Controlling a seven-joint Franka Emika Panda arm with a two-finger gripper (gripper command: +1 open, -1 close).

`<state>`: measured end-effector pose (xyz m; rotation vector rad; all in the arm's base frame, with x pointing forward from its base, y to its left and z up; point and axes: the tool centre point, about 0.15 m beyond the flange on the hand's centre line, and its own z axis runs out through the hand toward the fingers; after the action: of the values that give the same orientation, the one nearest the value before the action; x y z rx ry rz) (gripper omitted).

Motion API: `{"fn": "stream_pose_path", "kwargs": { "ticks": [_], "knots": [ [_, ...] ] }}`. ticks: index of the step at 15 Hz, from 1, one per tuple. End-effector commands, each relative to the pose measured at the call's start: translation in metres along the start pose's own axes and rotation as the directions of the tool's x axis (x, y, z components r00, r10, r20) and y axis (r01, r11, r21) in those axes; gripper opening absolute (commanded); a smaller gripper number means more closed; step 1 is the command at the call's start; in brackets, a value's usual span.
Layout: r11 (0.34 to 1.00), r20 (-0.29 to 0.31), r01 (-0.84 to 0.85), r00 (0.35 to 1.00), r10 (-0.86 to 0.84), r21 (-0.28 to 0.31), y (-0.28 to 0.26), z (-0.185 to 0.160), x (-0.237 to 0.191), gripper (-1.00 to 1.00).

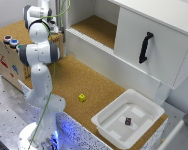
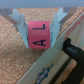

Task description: Grasp the pink block and turn it right

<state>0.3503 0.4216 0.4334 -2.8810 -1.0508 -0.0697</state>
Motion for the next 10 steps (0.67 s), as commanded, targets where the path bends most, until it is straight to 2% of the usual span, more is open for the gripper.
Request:
{"fn": "stream_pose_path", "kwargs": {
  "ticks": [1, 5, 9, 10],
  "knots": [
    [0.980, -0.044, -0.197, 0.980, 0.195, -0.038, -0.019, 0.009, 0.009, -1.00],
    [0.926, -0.095, -0.378, 0.921, 0.378, 0.017, -0.023, 0.009, 0.011, -1.00],
    [0.824, -0.098, -0.564, 0.819, 0.566, 0.046, -0.015, 0.022, 0.014, -1.00],
    [0.817, -0.100, -0.574, 0.811, 0.576, 0.049, -0.015, 0.024, 0.017, -1.00]
  ]
}}
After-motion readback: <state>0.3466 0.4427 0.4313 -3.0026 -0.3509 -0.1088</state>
